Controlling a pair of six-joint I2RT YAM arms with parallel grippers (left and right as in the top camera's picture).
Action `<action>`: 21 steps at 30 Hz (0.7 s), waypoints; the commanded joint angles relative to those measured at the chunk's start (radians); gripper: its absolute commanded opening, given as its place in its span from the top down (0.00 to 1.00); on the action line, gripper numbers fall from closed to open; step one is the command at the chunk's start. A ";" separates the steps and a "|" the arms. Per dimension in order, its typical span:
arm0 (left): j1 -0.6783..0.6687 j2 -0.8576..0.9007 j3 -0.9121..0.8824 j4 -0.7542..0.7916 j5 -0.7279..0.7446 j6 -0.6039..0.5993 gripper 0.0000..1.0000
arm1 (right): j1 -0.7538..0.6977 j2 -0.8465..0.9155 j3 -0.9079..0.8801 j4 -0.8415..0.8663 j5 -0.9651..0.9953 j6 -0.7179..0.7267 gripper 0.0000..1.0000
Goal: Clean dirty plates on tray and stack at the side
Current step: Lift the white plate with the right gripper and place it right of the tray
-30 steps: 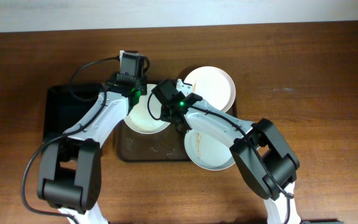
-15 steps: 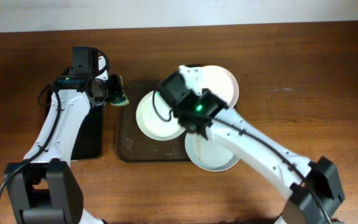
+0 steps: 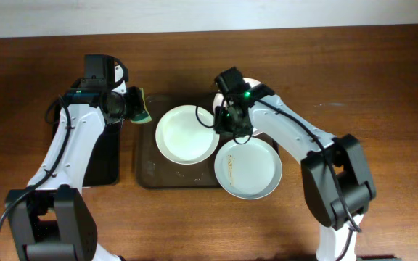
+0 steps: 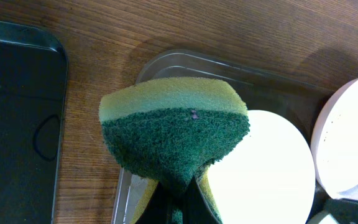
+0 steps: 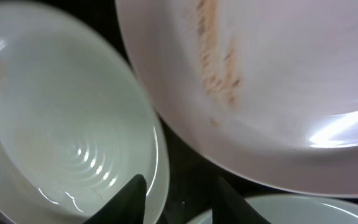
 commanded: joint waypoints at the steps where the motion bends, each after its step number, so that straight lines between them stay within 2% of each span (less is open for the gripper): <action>1: 0.002 -0.020 0.014 0.000 0.014 -0.010 0.99 | 0.024 0.032 0.010 0.010 -0.035 -0.006 0.65; 6: 0.002 -0.020 0.014 -0.002 0.014 -0.010 0.99 | 0.053 0.105 0.008 0.066 -0.023 0.043 0.67; 8: 0.002 -0.020 0.014 -0.002 0.014 -0.010 0.99 | 0.069 0.129 0.008 0.109 -0.015 0.084 0.71; 9: 0.002 -0.020 0.014 -0.002 0.014 -0.010 0.99 | 0.069 0.142 0.008 0.127 -0.015 0.101 0.76; 11: 0.002 -0.020 0.014 -0.001 0.014 -0.009 0.99 | 0.069 0.179 0.008 0.128 -0.039 0.130 0.96; 14: 0.002 -0.020 0.014 -0.001 0.014 -0.009 0.99 | 0.069 0.165 0.027 0.102 -0.116 0.109 0.96; 15: 0.002 -0.020 0.014 -0.001 0.014 -0.009 0.99 | 0.070 0.127 0.058 0.045 -0.103 0.060 0.96; 16: 0.002 -0.020 0.014 0.000 0.014 -0.009 0.99 | 0.075 0.077 0.090 -0.016 -0.048 0.031 0.96; 18: 0.002 -0.020 0.014 0.000 -0.010 -0.010 0.99 | 0.110 -0.086 0.153 -0.158 0.270 0.006 0.96; 21: 0.002 -0.020 0.014 0.002 -0.014 -0.010 0.99 | 0.190 -0.193 0.152 -0.241 0.599 0.004 0.96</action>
